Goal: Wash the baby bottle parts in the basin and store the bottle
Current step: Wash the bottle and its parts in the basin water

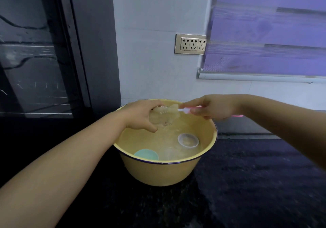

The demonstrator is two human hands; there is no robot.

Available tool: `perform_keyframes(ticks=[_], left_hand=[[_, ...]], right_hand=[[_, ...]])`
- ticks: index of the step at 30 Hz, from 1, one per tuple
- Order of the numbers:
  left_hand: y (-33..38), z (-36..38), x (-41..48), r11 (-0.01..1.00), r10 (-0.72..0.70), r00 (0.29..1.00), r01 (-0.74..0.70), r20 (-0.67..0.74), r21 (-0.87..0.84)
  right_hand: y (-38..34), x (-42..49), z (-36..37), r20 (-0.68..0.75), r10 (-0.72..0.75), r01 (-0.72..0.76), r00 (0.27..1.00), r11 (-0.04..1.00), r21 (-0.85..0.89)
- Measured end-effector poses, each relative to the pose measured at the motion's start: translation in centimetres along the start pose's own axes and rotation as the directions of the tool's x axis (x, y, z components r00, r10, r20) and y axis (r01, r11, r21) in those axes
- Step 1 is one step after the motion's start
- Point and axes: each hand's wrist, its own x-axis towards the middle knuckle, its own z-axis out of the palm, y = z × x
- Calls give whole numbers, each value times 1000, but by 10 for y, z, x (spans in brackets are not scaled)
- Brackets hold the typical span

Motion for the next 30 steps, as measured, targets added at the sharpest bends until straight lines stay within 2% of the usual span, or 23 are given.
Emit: perform_keyframes(ticks=[4, 8, 12, 16, 19, 22, 24, 27, 30], left_hand=[[-2, -2, 0, 992, -60, 998, 60, -10, 106], [-3, -1, 1, 957, -108, 993, 92, 44, 276], [-4, 1, 2, 895, -213, 968, 140, 130, 424], [2, 5, 4, 843, -272, 944, 141, 186, 519], [5, 10, 3, 817, -299, 922, 115, 245, 564], [7, 13, 3, 785, -315, 904, 77, 289, 614], [8, 13, 3, 775, -324, 899, 73, 295, 627], [8, 13, 4, 778, -321, 904, 80, 284, 623], [7, 13, 5, 788, -312, 911, 88, 271, 609]], right_hand=[[-4, -6, -4, -25, 44, -50, 999, 924, -379], [-11, -15, -5, 98, 84, -26, 992, 874, -485], [-23, -27, -13, 17, 135, -91, 991, 749, -656], [-30, -20, 4, -104, 47, -112, 993, 567, -816], [-34, -2, 22, -104, 8, -97, 995, 434, -896], [-44, 13, 45, -27, 10, -29, 1000, 377, -926], [-48, 22, 57, 30, 94, -10, 995, 393, -919], [-51, 36, 70, 75, 225, -53, 972, 514, -856], [-55, 39, 76, 158, 274, -41, 949, 600, -799]])
